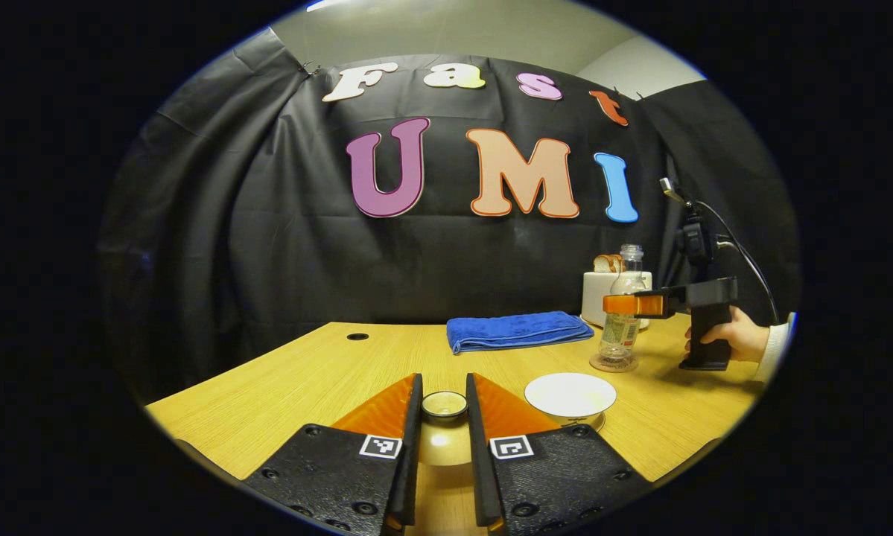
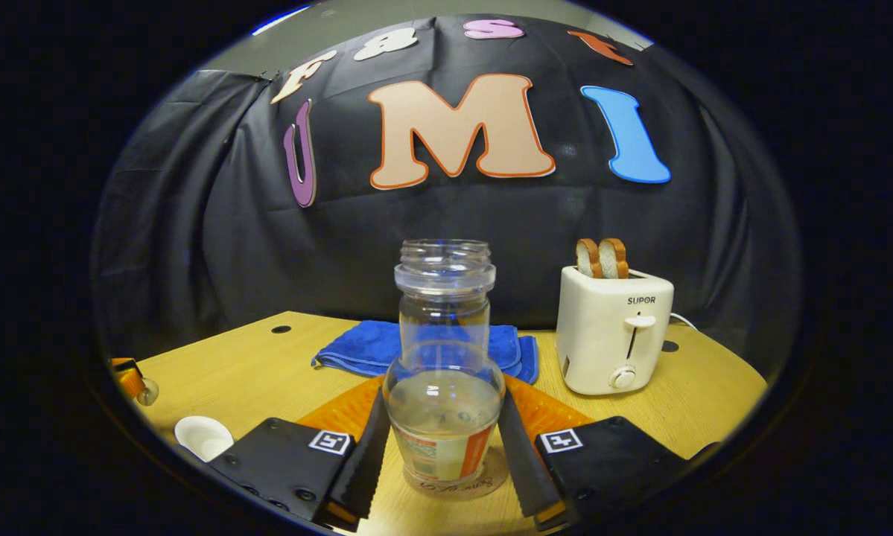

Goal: Open the teacup lid with one hand, grasp the water bottle and pour water into the teacup with the other hand; after pouring, place the water bottle on the coaster and then close the teacup lid.

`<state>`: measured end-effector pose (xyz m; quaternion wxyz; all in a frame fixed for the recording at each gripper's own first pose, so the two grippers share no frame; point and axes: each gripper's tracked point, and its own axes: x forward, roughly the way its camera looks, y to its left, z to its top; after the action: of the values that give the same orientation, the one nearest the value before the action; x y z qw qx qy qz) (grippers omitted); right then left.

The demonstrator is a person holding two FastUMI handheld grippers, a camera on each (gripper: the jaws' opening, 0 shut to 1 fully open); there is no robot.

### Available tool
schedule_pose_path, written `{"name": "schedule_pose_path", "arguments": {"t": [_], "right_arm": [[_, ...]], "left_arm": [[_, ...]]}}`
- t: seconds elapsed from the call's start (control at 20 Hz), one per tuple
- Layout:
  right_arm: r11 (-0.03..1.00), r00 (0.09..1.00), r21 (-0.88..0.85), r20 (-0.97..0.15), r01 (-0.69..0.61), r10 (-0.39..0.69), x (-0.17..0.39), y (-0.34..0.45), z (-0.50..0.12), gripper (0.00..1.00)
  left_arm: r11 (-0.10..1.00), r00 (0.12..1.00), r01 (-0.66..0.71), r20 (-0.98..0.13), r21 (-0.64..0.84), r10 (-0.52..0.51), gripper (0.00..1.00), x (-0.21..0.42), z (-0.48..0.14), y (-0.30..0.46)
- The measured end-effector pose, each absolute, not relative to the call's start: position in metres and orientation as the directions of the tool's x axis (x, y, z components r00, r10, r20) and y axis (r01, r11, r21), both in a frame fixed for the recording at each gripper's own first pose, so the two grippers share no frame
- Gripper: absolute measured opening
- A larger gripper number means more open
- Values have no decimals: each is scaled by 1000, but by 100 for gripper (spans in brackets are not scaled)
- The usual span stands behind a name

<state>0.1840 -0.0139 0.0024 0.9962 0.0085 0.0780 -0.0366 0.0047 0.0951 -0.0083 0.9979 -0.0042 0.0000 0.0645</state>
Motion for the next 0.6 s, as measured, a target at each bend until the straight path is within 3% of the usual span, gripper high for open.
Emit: {"name": "schedule_pose_path", "arguments": {"t": [0.6], "right_arm": [[998,978,-2,-199,70,-69,186,-22,-13,81]], "left_arm": [[992,992,-128,-1,-8,128,28,4,-8,96]]}}
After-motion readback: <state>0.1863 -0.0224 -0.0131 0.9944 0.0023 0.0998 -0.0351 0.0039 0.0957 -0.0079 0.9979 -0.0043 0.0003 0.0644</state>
